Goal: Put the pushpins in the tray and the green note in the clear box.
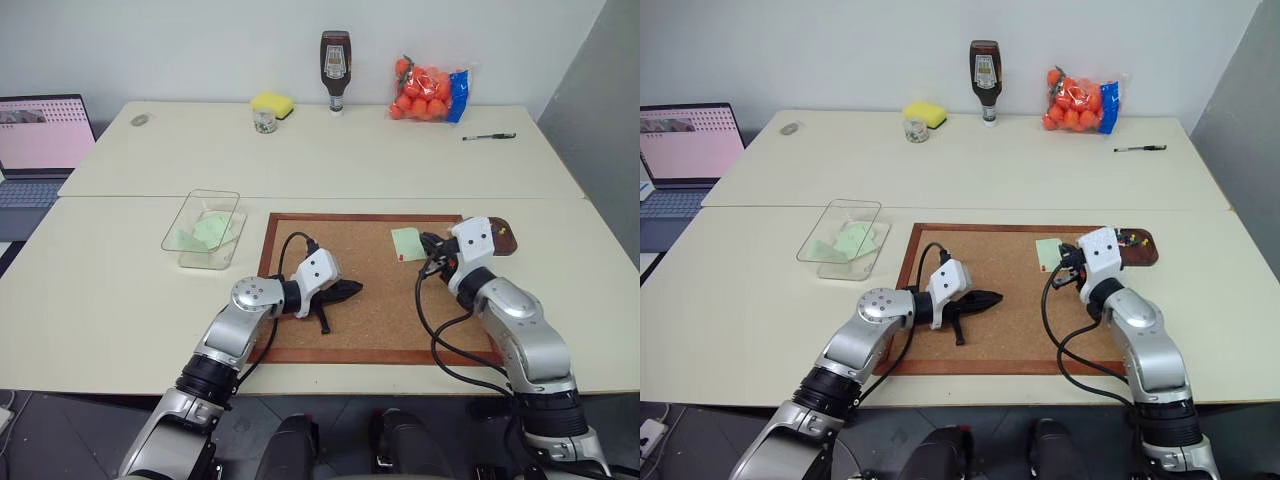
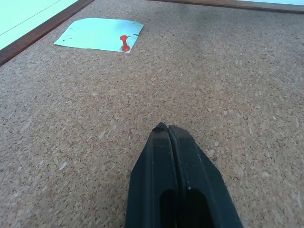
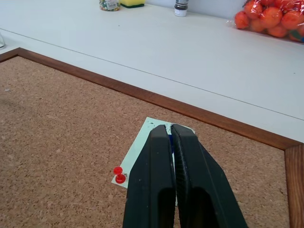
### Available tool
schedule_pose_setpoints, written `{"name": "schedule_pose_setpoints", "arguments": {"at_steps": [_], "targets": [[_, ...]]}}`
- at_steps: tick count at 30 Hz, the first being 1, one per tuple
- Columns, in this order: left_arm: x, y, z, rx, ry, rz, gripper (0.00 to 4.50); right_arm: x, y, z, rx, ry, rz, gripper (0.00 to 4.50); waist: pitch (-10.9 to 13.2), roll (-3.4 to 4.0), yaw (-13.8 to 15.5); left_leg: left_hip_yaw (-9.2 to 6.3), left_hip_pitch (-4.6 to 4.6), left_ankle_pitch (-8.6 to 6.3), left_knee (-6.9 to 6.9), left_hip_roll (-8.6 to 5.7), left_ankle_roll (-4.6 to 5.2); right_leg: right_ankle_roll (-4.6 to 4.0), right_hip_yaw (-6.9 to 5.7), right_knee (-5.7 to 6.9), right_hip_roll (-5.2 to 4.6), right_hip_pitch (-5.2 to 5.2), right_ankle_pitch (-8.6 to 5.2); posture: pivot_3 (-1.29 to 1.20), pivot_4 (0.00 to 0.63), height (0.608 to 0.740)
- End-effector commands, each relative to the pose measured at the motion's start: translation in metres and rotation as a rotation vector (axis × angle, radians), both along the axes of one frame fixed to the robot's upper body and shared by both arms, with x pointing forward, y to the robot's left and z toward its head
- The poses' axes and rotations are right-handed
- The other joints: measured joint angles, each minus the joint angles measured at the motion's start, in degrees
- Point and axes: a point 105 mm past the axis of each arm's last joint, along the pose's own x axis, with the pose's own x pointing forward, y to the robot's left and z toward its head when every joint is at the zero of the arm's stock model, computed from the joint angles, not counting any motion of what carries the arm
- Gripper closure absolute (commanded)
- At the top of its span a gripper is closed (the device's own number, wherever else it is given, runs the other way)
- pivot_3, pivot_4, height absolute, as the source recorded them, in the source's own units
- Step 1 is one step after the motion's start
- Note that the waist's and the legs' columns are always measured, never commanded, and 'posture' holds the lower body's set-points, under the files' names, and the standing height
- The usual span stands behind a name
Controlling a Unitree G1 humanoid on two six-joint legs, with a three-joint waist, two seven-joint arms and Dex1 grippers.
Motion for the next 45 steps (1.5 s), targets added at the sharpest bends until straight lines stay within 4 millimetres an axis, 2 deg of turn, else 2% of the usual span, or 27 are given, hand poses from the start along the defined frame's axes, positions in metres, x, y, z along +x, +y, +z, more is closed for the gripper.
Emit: {"name": "schedule_pose_setpoints", "arguments": {"at_steps": [1, 6, 10, 17, 21, 25, 30, 36, 40, 45], "targets": [[-0.004, 0.005, -0.015, 0.056, 0.036, 0.006, 4.5, 0.001, -0.013, 0.029, 0.0, -0.101, -0.042, 4.42, 0.0, 0.0, 0.0, 0.0, 0.0, 0.0, 0.0, 0.0, 0.0, 0.0, 0.0, 0.0, 0.0, 0.0, 0.0, 0.0, 0.15, 0.74], [-0.005, 0.004, -0.016, 0.053, 0.037, 0.005, 4.5, 0.012, -0.052, 0.03, -0.06, -0.096, -0.201, 4.42, 0.0, 0.0, 0.0, 0.02, 0.01, 0.0, 0.0, 0.0, 0.0, 0.0, 0.01, 0.0, 0.0, 0.0, 0.0, 0.0, 0.15, 0.74], [-0.006, 0.002, -0.017, 0.056, 0.036, -0.007, 4.5, 0.035, -0.103, 0.024, -0.097, -0.063, -0.397, 4.42, 0.0, -0.01, 0.0, 0.12, 0.05, 0.0, 0.0, 0.0, 0.0, 0.0, 0.05, 0.0, 0.0, 0.03, 0.0, 0.0, 0.15, 0.74], [-0.006, 0.0, -0.016, 0.056, 0.032, -0.009, 4.5, 0.054, -0.125, 0.006, -0.096, 0.015, -0.474, 4.42, 0.0, 0.02, 0.0, 0.31, 0.07, 0.0, -0.03, 0.03, 0.01, -0.02, 0.05, 0.02, 0.04, 0.06, 0.0, 0.0, 0.15, 0.74], [-0.006, 0.001, -0.017, 0.056, 0.032, -0.003, 4.5, 0.057, -0.122, 0.0, -0.075, 0.038, -0.464, 4.42, 0.0, 0.02, 0.0, 0.32, 0.08, 0.0, 0.02, -0.04, 0.03, 0.02, 0.09, 0.01, 0.04, 0.08, 0.03, 0.0, 0.15, 0.74], [-0.006, 0.002, -0.017, 0.056, 0.032, -0.002, 4.5, 0.057, -0.122, -0.003, -0.069, 0.044, -0.468, 3.74, 0.0, 0.02, 0.0, 0.31, 0.07, -0.01, 0.0, -0.03, 0.04, 0.02, 0.11, 0.0, 0.03, 0.08, 0.03, 0.0, 0.15, 0.74], [-0.006, 0.001, -0.017, 0.057, 0.032, -0.004, 4.5, 0.056, -0.121, -0.001, -0.064, 0.038, -0.469, 2.66, 0.0, 0.02, 0.0, 0.29, 0.09, -0.01, 0.01, -0.03, 0.05, 0.02, 0.11, 0.03, 0.03, 0.07, 0.03, 0.0, 0.15, 0.74], [-0.006, 0.001, -0.017, 0.058, 0.031, -0.007, 4.5, 0.05, -0.116, 0.011, -0.025, -0.008, -0.45, 1.51, 0.0, 0.02, 0.0, 0.28, 0.08, -0.01, 0.01, -0.03, 0.05, 0.02, 0.12, 0.02, 0.03, 0.08, 0.03, 0.0, 0.15, 0.74], [-0.006, 0.001, -0.017, 0.057, 0.03, -0.004, 4.5, 0.038, -0.099, 0.021, 0.012, -0.051, -0.36, 1.51, 0.0, 0.02, 0.0, 0.24, 0.08, -0.01, 0.01, -0.02, 0.05, 0.02, 0.11, 0.01, 0.03, 0.08, 0.03, 0.0, 0.15, 0.74], [-0.006, 0.003, -0.017, 0.058, 0.03, -0.002, 4.5, 0.011, -0.049, 0.018, 0.012, -0.049, -0.109, 1.51, 0.0, 0.02, 0.0, 0.15, 0.09, -0.02, 0.0, 0.02, 0.05, 0.02, 0.09, 0.0, 0.02, 0.08, 0.03, 0.0, 0.15, 0.74]]}}
